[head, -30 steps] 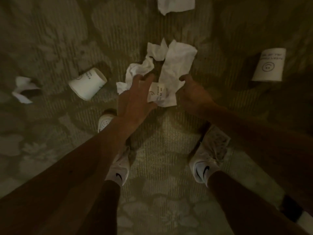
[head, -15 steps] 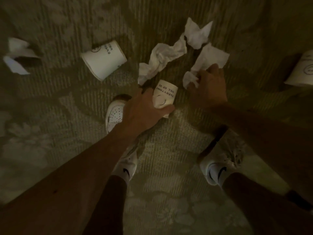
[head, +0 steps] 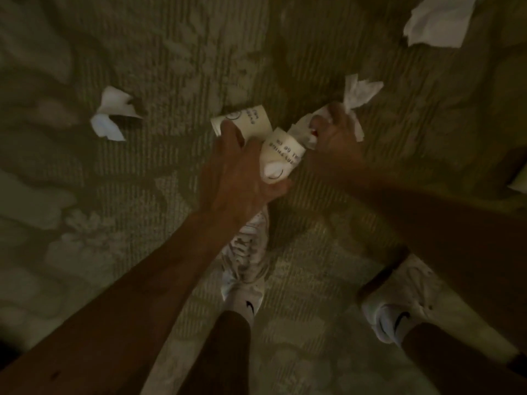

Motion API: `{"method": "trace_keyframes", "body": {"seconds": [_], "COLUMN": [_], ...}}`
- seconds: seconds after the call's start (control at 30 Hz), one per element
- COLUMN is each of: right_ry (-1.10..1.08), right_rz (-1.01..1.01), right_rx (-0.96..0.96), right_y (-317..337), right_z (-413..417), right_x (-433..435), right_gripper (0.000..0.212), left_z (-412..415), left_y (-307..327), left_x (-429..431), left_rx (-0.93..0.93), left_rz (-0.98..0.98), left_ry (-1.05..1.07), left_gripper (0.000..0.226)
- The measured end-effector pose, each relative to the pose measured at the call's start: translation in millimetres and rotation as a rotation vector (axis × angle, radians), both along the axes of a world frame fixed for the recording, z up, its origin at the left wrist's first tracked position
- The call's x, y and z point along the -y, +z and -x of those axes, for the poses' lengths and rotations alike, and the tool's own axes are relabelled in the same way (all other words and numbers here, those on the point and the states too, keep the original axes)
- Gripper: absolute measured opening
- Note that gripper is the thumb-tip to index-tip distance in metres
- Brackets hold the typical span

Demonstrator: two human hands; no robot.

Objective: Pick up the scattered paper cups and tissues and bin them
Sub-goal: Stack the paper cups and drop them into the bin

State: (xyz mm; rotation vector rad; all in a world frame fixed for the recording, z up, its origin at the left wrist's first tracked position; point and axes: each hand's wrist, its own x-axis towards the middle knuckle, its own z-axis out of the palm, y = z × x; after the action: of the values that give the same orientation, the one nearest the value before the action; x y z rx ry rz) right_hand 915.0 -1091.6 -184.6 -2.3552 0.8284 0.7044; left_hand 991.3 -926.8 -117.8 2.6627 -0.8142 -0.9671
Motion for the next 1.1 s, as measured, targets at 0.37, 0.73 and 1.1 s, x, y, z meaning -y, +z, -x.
{"method": "trace_keyframes", "body": {"seconds": [0.37,0.73,1.1], "right_ry": [0.001,-0.589,-1.215], "right_rz": [0.081,-0.61,-1.026], "right_rx": [0.078,0.122,0.125], "right_y": [-22,19,258], "right_z": [-1,8,0], "right_x": [7,8,61], "right_gripper": [0.037,0.013,0.028], "left_z": [-45,-60,-67], "left_y": [-32,-8,217], "left_x": [5,15,73], "left_rx": [-0.208,-0.661,-1.071], "left_rz": [-0.35,-0.091,0.18], "left_ry": [-0.41,0.24,0.419], "left_gripper": [0.079,0.046,0.051]}}
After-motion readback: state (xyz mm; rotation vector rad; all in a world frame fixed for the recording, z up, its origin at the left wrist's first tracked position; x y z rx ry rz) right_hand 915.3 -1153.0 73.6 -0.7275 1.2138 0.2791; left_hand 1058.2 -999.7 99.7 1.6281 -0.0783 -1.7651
